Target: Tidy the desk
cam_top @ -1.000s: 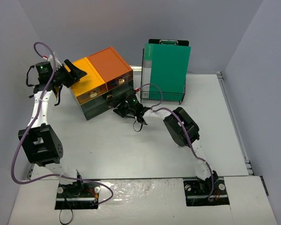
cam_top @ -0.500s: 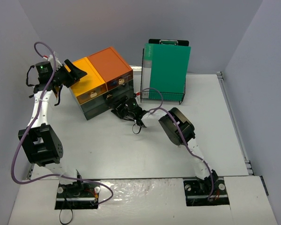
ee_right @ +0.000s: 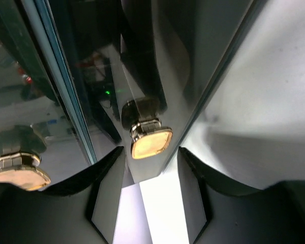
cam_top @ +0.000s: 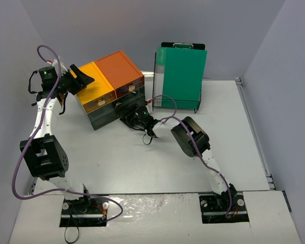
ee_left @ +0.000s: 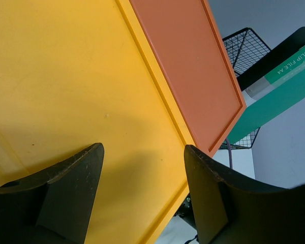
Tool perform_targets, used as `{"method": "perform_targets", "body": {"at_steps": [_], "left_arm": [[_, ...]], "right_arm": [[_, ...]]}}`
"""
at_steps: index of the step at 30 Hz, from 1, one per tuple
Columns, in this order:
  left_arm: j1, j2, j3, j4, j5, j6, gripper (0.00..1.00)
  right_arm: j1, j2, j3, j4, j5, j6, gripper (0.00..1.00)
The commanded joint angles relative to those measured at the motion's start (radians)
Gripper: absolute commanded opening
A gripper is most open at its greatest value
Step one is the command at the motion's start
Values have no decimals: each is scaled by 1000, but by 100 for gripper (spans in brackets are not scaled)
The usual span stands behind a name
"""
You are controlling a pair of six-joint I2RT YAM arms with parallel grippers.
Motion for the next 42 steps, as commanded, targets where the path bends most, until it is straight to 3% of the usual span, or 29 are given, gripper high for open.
{"method": "perform_targets", "body": {"at_steps": [1,9,15,17,26,42], "left_arm": [[8,4,9,-110,-41,26,62],[7,3,10,-112,-41,29,62],[7,3,9,-109,-41,27,62],[7,3,9,-111,-41,27,62],[7,1,3,-110,-46,29,62],[7,0,4,-93,-39,7,62]], "right_arm": [[-6,-4,69,-2,9,-1,38],[-8,24,122,-65,19,-32,27],[-8,24,118,-100,18,-53,3],[-8,17,111,-114,14,-63,0],[2,-80,104,-423,-71,-304,0],[98,-360,-132,-709,-64,-471,0]]}}
